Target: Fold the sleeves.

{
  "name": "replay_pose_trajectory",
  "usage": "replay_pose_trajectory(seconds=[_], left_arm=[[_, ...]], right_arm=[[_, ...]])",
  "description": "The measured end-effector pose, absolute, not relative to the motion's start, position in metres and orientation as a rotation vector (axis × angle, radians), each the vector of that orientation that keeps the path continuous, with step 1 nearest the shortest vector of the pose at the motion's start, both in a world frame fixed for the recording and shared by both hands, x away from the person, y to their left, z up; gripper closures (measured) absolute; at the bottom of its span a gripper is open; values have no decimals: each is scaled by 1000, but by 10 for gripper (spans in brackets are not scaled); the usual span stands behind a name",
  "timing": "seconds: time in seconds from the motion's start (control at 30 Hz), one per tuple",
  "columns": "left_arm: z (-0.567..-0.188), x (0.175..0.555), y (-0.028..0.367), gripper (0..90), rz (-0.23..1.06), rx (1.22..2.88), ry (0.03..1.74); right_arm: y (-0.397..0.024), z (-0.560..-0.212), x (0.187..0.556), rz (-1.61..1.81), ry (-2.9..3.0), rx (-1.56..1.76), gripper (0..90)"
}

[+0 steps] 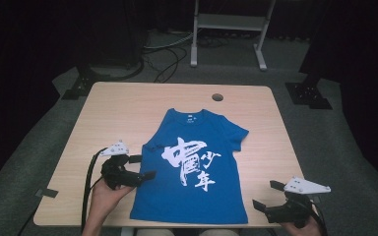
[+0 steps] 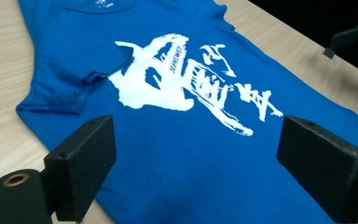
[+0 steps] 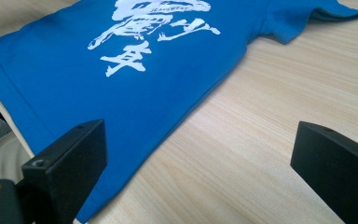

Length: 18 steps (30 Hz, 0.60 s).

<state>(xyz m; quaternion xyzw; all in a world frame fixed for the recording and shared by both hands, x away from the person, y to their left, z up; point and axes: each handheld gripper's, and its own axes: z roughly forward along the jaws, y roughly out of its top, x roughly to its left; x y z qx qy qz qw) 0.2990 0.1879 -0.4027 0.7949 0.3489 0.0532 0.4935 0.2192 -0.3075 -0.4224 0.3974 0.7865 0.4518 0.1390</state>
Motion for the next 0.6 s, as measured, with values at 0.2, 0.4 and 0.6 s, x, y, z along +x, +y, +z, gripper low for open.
replay_pose_trajectory(seconds=[0.2, 0.4, 0.6], left_arm=[[-403, 293, 189, 113, 174, 1976, 839], [-403, 288, 193, 104, 171, 1957, 828], [-404, 285, 201, 102, 167, 1931, 832]], right_arm=[[-309, -418, 223, 1285, 2255, 1178, 38], [-308, -418, 229, 1279, 2228, 1214, 38], [-307, -417, 237, 1259, 2222, 1242, 38]])
